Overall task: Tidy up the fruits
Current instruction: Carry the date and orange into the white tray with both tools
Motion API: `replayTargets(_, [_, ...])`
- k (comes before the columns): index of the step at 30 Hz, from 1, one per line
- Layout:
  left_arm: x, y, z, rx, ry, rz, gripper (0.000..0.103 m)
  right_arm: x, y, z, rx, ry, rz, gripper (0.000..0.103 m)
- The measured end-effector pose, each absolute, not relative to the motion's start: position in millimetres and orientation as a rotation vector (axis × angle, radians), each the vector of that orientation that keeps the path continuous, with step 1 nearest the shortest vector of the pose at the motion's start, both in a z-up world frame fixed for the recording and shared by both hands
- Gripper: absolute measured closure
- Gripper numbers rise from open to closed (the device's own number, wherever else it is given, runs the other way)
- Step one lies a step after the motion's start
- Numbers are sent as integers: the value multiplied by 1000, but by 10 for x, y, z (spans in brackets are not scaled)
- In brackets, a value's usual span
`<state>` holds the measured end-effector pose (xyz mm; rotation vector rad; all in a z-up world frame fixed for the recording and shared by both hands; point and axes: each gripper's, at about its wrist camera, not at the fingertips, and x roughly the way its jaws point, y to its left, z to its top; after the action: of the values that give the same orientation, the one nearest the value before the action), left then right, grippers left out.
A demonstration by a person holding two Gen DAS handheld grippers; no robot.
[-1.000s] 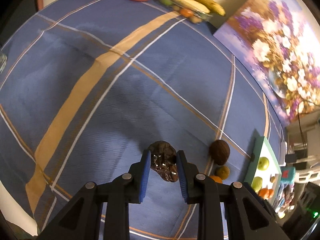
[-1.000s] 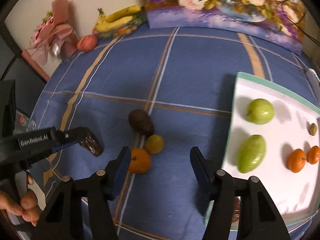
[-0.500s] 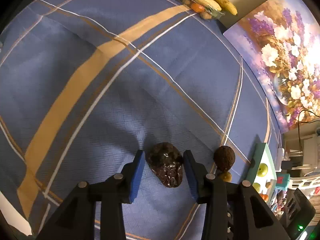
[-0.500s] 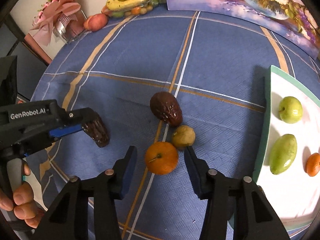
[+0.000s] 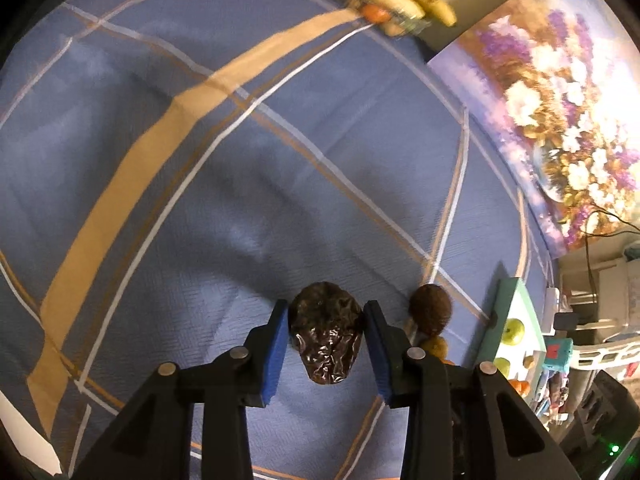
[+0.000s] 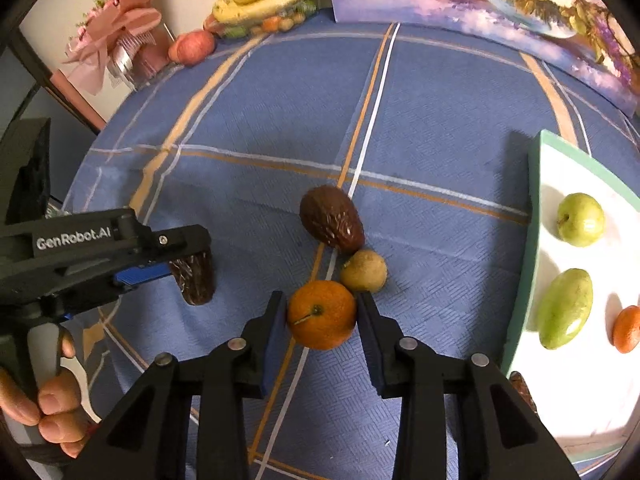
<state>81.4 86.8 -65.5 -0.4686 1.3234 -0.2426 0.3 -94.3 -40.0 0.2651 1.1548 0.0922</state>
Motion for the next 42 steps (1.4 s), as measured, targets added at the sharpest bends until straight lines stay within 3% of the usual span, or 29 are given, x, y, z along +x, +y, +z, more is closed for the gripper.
replayTargets(13, [584, 438, -247, -358, 1221, -388, 64, -222, -1482, -164, 329, 1079, -35, 66])
replayTargets(42, [-223, -1366, -185, -41, 1187, -834, 64, -1248, -3250, -89, 550, 1008, -437, 66])
